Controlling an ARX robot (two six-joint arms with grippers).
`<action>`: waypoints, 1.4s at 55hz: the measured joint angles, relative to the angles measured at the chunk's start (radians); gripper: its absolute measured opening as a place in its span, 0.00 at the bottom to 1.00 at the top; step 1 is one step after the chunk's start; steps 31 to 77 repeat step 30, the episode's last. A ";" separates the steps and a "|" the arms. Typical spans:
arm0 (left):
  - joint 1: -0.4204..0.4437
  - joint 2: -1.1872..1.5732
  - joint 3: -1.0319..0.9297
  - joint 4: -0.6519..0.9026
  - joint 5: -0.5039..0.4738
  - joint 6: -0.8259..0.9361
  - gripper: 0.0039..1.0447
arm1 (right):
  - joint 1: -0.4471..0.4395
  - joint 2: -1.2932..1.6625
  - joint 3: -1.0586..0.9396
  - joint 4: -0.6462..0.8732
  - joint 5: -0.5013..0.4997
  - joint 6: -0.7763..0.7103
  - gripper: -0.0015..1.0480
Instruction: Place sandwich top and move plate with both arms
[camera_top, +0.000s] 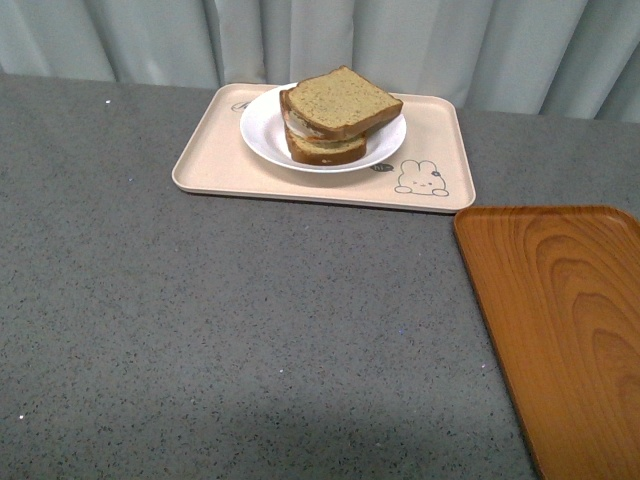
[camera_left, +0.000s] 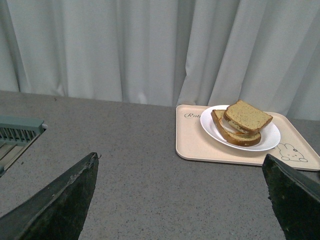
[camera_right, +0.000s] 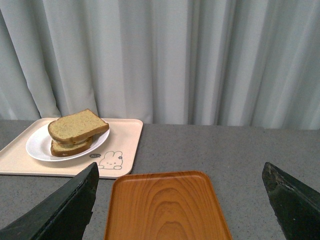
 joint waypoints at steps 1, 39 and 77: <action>0.000 0.000 0.000 0.000 0.000 0.000 0.94 | 0.000 0.000 0.000 0.000 0.000 0.000 0.91; 0.000 0.000 0.000 0.000 0.000 0.000 0.94 | 0.000 0.000 0.000 0.000 0.000 0.000 0.91; 0.000 0.000 0.000 0.000 0.000 0.000 0.94 | 0.000 0.000 0.000 0.000 0.000 0.000 0.91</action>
